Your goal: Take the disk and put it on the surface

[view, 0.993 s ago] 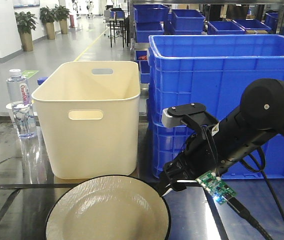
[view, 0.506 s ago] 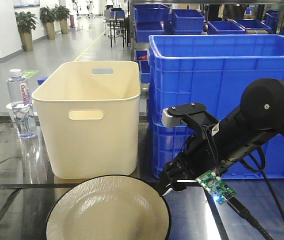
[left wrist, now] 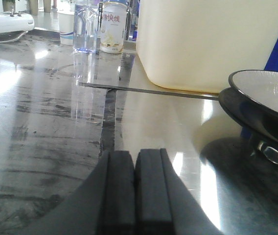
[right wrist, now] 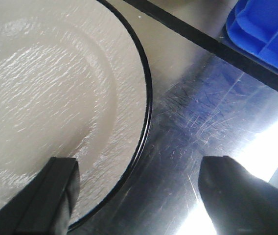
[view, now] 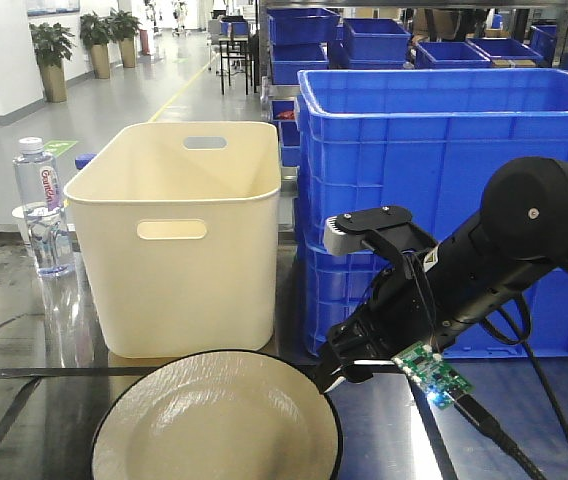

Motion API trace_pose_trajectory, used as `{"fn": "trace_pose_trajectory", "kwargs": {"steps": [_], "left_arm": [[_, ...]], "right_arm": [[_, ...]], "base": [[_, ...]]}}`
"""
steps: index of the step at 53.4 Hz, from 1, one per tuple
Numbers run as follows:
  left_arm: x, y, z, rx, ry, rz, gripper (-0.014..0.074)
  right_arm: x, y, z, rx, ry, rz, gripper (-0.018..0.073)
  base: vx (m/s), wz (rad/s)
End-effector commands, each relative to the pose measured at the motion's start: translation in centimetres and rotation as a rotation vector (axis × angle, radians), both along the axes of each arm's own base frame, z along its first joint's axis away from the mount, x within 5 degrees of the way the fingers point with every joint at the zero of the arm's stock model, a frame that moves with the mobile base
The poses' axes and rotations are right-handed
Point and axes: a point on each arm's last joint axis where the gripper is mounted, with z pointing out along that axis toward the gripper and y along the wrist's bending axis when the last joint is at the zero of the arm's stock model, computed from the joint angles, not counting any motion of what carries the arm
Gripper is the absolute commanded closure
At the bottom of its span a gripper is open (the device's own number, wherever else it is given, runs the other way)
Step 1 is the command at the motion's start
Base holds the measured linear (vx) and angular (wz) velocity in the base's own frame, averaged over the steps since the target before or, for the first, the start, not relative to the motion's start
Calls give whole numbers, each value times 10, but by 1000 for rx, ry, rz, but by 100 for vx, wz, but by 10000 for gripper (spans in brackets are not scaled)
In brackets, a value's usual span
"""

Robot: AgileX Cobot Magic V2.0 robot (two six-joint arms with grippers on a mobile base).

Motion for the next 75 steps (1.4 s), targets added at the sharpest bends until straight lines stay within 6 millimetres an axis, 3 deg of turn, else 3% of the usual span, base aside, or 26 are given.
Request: {"fn": "trace_pose_trajectory", "kwargs": {"steps": [1, 9, 17, 26, 34, 45, 51, 59, 68, 75], "left_arm": [[-1, 0, 12, -5, -96, 1, 605], [-1, 0, 12, -5, -96, 1, 605], [-1, 0, 12, -5, -96, 1, 605], [-1, 0, 12, -5, -96, 1, 605], [-1, 0, 12, -5, -96, 1, 605], [-1, 0, 12, -5, -96, 1, 605], [-1, 0, 12, -5, -96, 1, 605], [-1, 0, 12, -5, -96, 1, 605], [-1, 0, 12, -5, -96, 1, 605], [-1, 0, 12, -5, -96, 1, 605]], "right_arm": [[-6, -2, 26, 50, -103, -4, -5], [-7, -4, 26, 38, -108, -4, 13], [-23, -14, 39, 58, -152, -59, 125], [-70, -40, 44, 66, -236, -119, 349], [-117, -70, 32, 57, -375, -181, 559], [-172, -122, -10, 107, -574, -390, 571], [-206, -144, -47, 70, -698, -459, 570], [-245, -158, -87, 56, -852, -529, 569], [-267, -159, -136, 106, -959, -541, 567], [-263, -158, -167, 149, -953, -548, 567]], "base": [[0, 0], [0, 0], [0, 0], [0, 0], [0, 0], [0, 0], [0, 0], [0, 0], [0, 0], [0, 0]]}}
